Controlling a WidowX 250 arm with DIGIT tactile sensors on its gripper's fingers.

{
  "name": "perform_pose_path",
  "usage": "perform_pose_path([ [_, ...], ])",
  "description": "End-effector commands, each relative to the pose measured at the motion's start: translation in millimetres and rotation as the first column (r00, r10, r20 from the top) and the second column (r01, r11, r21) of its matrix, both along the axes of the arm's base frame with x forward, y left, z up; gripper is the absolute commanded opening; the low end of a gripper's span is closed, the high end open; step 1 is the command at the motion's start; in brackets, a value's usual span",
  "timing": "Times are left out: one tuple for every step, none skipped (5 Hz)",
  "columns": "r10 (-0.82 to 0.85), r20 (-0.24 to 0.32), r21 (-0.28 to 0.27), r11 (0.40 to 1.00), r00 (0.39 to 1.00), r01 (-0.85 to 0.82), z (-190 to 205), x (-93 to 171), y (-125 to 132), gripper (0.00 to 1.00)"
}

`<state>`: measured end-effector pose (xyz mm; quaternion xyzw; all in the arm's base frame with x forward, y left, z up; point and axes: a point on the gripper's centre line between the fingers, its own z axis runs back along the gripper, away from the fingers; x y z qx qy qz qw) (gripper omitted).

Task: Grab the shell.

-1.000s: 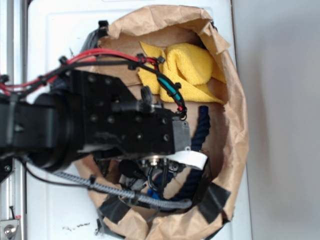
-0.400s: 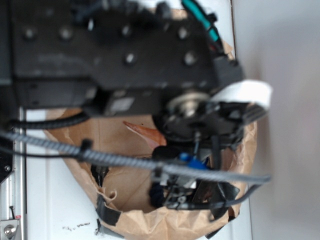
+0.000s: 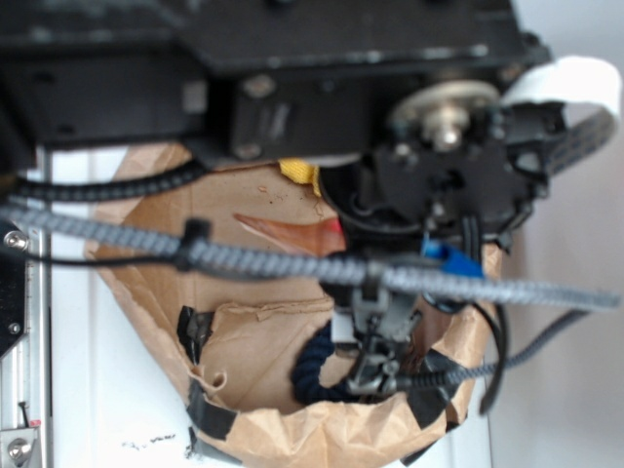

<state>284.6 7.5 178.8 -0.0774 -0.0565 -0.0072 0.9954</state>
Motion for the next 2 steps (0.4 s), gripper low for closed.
perform_pose_path([
  [0.137,0.088,0.158,0.976,0.987,-0.150,39.0,-10.7,21.8,0.00],
  [0.164,0.070,0.170,0.970,0.984,-0.174,44.3,-17.4,32.5,0.00],
])
